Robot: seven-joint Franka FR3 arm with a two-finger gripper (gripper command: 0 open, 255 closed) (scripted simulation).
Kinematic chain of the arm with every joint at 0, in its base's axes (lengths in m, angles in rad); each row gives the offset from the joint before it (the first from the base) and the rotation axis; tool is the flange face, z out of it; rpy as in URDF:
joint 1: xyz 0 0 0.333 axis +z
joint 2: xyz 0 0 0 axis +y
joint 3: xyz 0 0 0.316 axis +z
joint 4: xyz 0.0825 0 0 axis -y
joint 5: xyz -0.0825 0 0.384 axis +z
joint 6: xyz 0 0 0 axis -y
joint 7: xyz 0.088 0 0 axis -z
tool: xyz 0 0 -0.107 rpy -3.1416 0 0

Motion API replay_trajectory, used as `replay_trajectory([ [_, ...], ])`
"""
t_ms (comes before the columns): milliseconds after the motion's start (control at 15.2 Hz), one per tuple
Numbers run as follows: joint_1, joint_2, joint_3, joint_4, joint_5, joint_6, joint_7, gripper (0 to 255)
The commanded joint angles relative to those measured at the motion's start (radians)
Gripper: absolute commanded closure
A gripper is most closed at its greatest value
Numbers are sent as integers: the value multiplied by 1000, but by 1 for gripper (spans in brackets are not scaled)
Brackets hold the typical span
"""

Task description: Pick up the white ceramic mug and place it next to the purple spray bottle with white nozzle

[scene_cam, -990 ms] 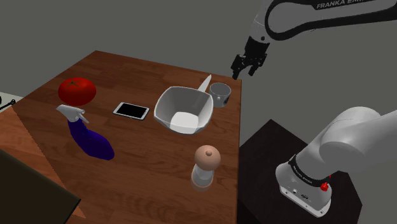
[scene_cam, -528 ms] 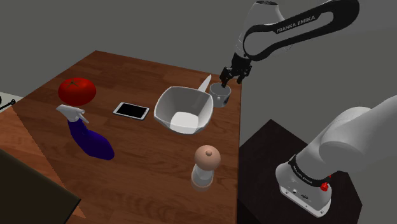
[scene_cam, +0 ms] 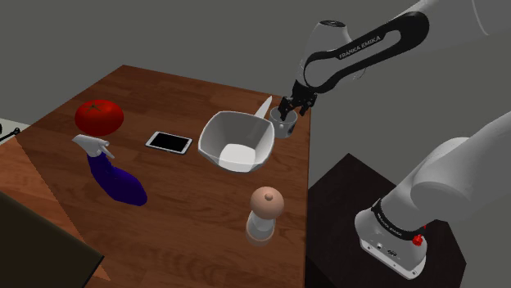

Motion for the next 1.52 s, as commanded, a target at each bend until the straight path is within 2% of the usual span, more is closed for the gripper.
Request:
replay_trajectory([
  [0, 1, 8, 0, -3, 1, 11, 0, 0],
  [462, 1, 8, 0, -3, 1, 11, 0, 0],
  [528, 1, 8, 0, -3, 1, 11, 0, 255],
  [1122, 1, 8, 0, -3, 1, 11, 0, 255],
  [1452, -2, -43, 1, 24, -6, -66, 6, 255],
])
